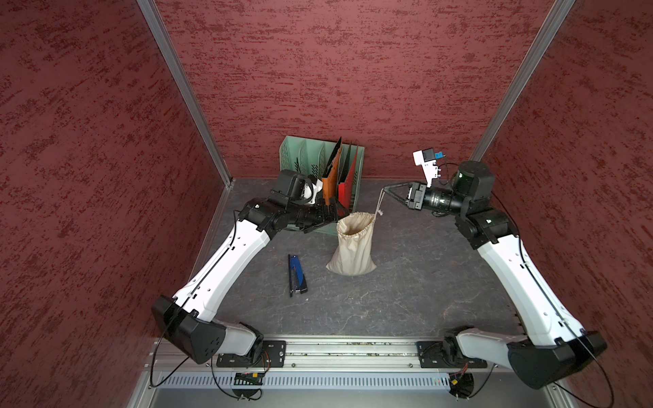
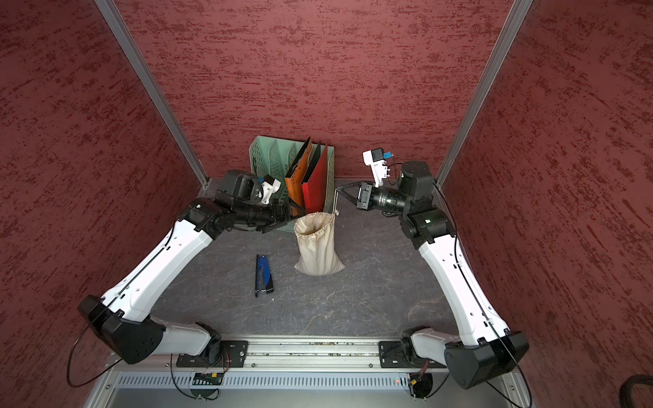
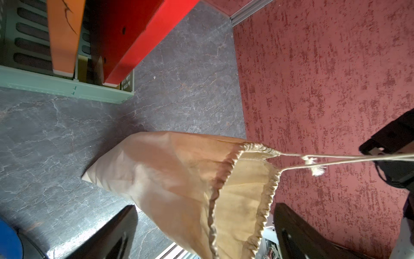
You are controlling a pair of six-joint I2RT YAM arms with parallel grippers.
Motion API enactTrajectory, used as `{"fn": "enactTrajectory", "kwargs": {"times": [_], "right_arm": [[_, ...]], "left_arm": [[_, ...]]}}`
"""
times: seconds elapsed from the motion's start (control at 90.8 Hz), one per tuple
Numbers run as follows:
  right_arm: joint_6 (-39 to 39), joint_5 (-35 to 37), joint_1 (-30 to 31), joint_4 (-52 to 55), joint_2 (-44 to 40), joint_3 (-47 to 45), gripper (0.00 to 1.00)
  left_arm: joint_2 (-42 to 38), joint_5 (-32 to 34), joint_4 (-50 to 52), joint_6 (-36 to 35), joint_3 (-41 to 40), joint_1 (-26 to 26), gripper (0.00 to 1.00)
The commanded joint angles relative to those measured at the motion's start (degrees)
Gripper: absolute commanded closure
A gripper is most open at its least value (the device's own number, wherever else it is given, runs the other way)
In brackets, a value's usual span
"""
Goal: Close the soil bag
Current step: Frap the soil bag at the center of the board.
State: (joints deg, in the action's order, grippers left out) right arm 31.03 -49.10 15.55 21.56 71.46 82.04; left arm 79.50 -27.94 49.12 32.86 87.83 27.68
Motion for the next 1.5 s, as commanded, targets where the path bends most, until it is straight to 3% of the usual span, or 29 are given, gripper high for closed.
{"fn": "enactTrajectory", "kwargs": {"times": [0.0, 0.22, 0.386, 0.617, 0.881, 1.278, 1.421, 1.487], "right_arm": [[-1.8, 1.8, 0.3, 2.5, -0.9, 3.6, 1.0], [0.0, 1.1, 0.2, 3.8, 0.0, 6.3, 1.0], [0.4, 1.1, 0.2, 4.0, -0.4, 4.4, 1.0], [0.2, 1.9, 0.3, 5.1, -0.9, 4.3, 1.0], [0.2, 2.3, 0.2, 6.6, -2.0, 6.2, 1.0], [1.3, 3.0, 0.2, 6.9, -4.4, 3.5, 1.0], [1.3, 3.2, 0.2, 7.4, -4.6, 3.9, 1.0], [1.0, 3.5, 0.2, 8.0, -4.7, 4.0, 1.0]], "left_arm": [[-1.4, 1.1, -2.6, -7.9, 2.6, -0.3, 0.0], [-3.6, -2.9, -13.6, -21.5, -0.3, 1.0, 0.0], [-4.8, -4.1, -21.3, -34.7, -4.0, 4.2, 0.09], [0.8, -8.8, -19.4, -45.2, -0.2, 6.9, 0.24], [6.3, -10.9, -21.1, -51.9, 1.6, 10.0, 0.28], [14.9, -12.5, -20.5, -55.4, 7.8, 12.4, 0.33], [18.7, -12.8, -17.7, -55.2, 12.0, 12.7, 0.45], [20.1, -13.4, -15.8, -55.4, 13.8, 12.8, 0.58]]}}
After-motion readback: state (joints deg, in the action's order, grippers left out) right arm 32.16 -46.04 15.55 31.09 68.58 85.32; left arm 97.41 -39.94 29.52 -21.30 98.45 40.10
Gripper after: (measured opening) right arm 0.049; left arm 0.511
